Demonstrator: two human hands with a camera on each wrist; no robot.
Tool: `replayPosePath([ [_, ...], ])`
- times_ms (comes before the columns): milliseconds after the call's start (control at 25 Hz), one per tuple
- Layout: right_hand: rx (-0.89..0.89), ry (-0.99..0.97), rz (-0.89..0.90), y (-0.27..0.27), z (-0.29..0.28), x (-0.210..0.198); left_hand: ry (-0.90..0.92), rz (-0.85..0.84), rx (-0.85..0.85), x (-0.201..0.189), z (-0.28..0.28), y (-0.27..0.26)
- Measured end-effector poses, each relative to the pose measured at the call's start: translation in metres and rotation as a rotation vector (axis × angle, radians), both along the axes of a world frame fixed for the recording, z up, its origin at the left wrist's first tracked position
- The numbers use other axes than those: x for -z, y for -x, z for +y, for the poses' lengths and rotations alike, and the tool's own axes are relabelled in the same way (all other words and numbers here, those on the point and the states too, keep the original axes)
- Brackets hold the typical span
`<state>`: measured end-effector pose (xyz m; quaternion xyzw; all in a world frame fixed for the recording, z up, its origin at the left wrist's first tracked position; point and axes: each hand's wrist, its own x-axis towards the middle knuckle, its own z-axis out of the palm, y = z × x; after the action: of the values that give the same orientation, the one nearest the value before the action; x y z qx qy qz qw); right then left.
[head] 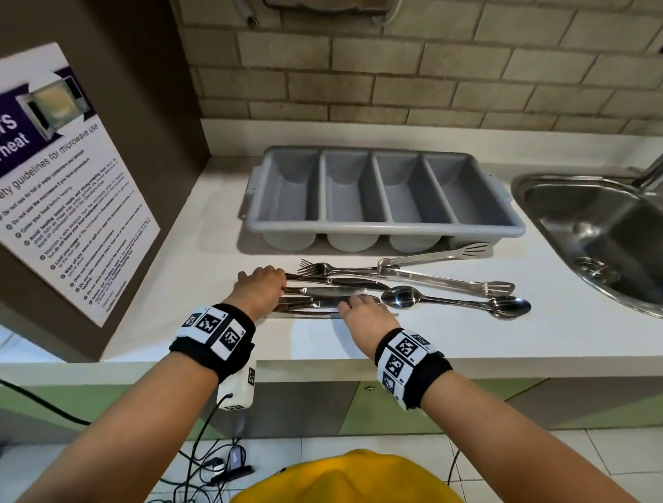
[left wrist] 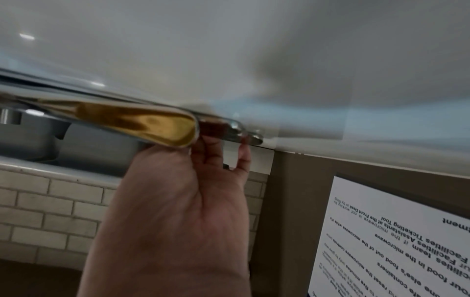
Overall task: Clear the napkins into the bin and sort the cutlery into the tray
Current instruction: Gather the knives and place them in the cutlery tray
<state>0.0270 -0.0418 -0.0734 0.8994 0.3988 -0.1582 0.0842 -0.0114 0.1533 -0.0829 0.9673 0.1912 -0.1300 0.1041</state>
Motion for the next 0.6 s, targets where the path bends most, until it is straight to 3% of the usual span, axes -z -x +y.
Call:
replayPosePath([
  [200,0.009,-0.018,-0.015,-0.003,-0.007,-0.011,0.201,-0.1,-0.045,-0.002,0.007,0.009],
  [360,0.008,-0.061,-0.031,-0.008,-0.03,-0.026,0.203,-0.228,0.031,-0.022,0.009,0.018],
  [480,0.023,-0.156,-0.053,-0.011,-0.044,-0.037,0.215,-0.441,0.022,-0.045,0.01,0.024],
  [600,0.149,-0.417,0.036,-0.012,-0.051,-0.041,0.204,-0.69,-0.088,-0.067,-0.002,0.022],
])
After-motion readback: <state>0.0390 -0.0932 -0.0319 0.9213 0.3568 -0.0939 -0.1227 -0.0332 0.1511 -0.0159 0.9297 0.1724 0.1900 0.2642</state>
